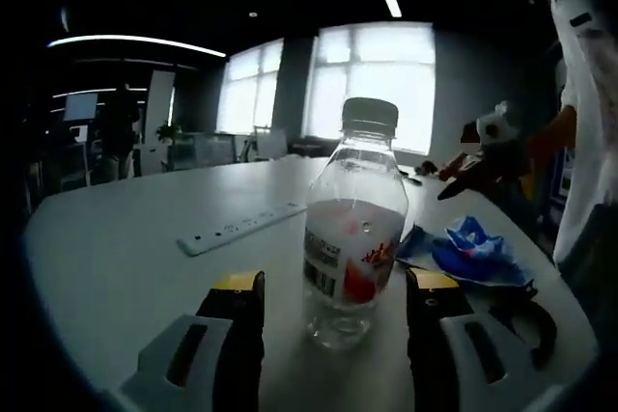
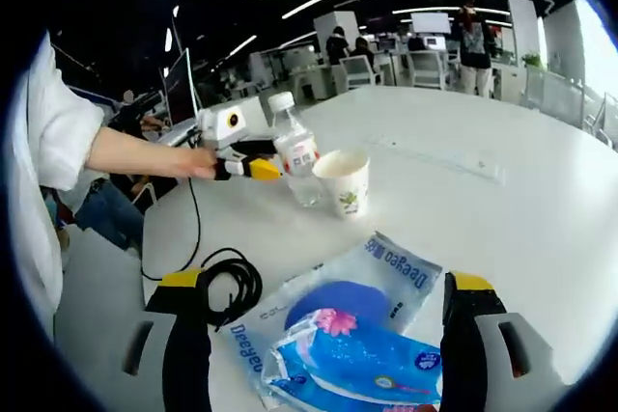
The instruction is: Arrange the tabletop items into an orderly group along one side of the table until the central work area is clear of visible clutter.
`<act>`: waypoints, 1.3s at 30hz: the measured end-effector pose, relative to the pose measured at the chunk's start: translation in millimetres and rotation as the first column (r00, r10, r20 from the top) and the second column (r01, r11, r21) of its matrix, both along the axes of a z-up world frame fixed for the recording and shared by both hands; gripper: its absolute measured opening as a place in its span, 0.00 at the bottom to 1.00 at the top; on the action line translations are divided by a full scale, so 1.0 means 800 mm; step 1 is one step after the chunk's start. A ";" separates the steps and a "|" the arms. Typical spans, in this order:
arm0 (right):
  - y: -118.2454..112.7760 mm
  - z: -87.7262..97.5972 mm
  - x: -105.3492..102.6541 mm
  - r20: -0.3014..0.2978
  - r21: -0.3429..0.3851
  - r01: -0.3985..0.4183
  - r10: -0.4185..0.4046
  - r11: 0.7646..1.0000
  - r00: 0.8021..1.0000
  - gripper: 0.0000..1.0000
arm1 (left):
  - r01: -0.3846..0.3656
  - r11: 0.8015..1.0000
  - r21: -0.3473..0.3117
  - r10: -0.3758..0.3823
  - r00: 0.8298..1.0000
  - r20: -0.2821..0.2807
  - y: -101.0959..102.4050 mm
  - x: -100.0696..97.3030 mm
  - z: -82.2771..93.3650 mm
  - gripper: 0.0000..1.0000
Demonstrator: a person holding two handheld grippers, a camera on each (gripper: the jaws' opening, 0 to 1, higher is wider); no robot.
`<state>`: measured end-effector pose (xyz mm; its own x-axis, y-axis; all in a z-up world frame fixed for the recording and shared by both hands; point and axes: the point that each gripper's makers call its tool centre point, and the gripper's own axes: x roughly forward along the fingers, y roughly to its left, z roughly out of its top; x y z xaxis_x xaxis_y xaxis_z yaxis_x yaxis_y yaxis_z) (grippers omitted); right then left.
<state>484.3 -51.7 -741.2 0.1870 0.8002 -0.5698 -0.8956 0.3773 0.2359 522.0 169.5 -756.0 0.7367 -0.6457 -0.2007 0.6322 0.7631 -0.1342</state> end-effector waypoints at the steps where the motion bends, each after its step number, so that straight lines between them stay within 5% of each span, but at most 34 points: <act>1: -0.002 0.001 0.000 0.007 -0.003 0.002 -0.002 1.000 1.000 1.00 | -0.004 1.000 0.005 0.004 1.000 -0.002 0.000 -0.001 0.000 0.56; 17: -0.040 0.027 -0.012 0.033 0.004 0.019 -0.019 1.000 0.999 0.97 | -0.126 0.991 0.048 0.126 0.992 -0.006 0.020 -0.057 0.039 0.59; 28: -0.069 0.048 -0.029 0.057 0.019 0.027 -0.028 0.999 0.998 0.96 | -0.129 0.987 0.097 0.130 0.992 -0.007 0.002 -0.098 0.072 0.58; 39: -0.105 0.062 -0.046 0.076 0.020 0.056 -0.058 0.998 0.995 0.95 | -0.092 0.985 0.144 0.102 0.993 -0.062 -0.020 -0.140 0.077 0.64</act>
